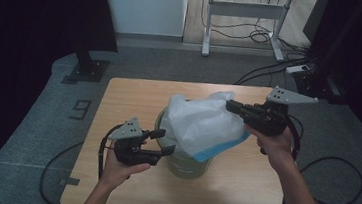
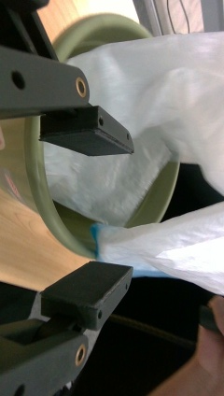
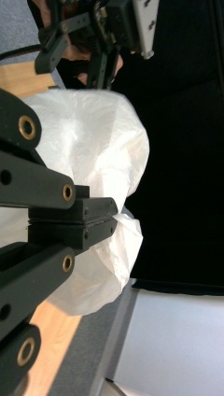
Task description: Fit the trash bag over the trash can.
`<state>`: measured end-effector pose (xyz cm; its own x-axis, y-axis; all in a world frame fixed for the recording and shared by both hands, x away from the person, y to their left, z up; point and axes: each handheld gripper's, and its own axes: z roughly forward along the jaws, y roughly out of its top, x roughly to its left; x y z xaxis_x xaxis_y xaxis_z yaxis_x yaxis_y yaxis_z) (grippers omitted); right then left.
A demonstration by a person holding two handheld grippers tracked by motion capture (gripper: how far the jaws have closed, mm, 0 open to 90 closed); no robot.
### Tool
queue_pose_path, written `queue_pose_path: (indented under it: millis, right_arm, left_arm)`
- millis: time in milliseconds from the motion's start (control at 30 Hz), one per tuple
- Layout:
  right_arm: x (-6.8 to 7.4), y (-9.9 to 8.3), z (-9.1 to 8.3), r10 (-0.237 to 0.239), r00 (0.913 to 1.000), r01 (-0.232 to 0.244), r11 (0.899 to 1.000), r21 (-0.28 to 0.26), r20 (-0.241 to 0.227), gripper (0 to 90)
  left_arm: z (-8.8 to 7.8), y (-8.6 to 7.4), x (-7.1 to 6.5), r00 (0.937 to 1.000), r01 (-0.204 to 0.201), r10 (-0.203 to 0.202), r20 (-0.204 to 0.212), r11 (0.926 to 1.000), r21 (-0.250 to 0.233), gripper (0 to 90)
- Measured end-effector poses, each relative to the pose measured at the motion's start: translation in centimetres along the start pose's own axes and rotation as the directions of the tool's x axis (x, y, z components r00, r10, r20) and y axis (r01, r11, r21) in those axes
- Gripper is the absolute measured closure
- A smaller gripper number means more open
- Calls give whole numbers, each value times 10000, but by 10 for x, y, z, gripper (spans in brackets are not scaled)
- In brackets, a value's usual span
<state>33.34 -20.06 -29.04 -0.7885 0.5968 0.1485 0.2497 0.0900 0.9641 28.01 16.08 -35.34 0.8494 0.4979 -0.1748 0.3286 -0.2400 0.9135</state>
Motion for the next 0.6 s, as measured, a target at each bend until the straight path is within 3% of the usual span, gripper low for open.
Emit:
queue_pose_path:
  millis: [200,600]
  right_arm:
    - [-2,-8,-4,344,9994,-343,9994,16,-88,882]
    - [5,-8,-2,298,9996,-298,9996,-21,-3,882]
  left_arm:
    - [3,2,-2,9989,144,-138,438,9998,-127,358]
    - [0,6,-15,9942,-67,116,1069,9989,-457,355]
